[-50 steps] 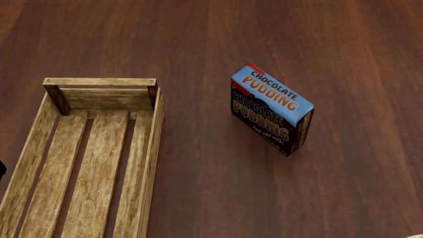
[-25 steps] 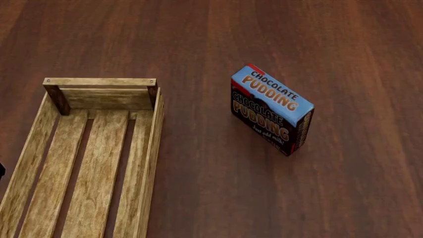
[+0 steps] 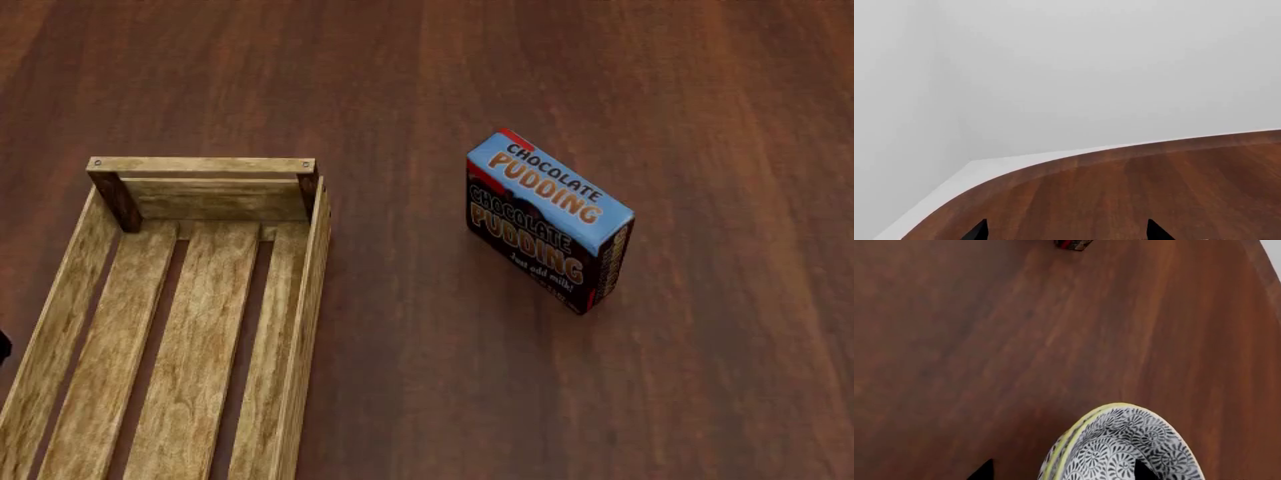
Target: Stack the left bowl on the right bowl and place them in the tray.
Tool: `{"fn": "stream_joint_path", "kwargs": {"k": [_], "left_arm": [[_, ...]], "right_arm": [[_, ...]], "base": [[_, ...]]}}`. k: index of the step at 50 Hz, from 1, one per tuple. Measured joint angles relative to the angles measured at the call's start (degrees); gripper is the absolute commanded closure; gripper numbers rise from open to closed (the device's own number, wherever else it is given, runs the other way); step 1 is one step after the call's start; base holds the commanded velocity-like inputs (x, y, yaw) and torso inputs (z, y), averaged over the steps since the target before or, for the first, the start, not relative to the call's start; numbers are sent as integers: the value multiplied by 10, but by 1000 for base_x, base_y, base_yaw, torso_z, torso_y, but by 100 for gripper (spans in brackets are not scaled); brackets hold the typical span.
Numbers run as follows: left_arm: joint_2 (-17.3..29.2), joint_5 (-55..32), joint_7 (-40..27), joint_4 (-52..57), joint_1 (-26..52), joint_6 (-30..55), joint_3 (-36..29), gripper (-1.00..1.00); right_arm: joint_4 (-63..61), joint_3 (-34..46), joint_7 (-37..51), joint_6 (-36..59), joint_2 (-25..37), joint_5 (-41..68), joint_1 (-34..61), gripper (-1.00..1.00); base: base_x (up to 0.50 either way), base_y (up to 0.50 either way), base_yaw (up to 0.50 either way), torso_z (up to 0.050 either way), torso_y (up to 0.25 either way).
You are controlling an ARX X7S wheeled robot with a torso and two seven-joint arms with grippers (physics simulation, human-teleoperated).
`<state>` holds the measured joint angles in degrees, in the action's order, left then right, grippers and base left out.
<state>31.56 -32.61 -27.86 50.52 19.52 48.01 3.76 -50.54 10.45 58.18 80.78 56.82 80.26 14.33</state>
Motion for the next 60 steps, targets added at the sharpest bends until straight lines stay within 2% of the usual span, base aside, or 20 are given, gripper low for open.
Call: {"fn": "stream_joint_path", "kwargs": {"k": [24,56,57,60], "left_arm": [[0,2,-2,-5,1,-8,-12,-100],[4,0,-6,-6,-4,-16,-14,-100],[4,0,-6,-6,-5,-16,-13,-100],[5,-2,-7,-6,-4,-16,-13,-100]], "right_arm": [[86,87,-120,-73,-14,-183,-13,-100],[183,142,-182,-148,-23,-276,-36,-100],[185,143,-184,-150,-23,-278,-37,100],[186,143,-177,-153,-22,-290,-39,100]], "base": [[0,0,0,0,0],[0,0,0,0,0],[0,0,0,0,0],[0,0,0,0,0]]}}
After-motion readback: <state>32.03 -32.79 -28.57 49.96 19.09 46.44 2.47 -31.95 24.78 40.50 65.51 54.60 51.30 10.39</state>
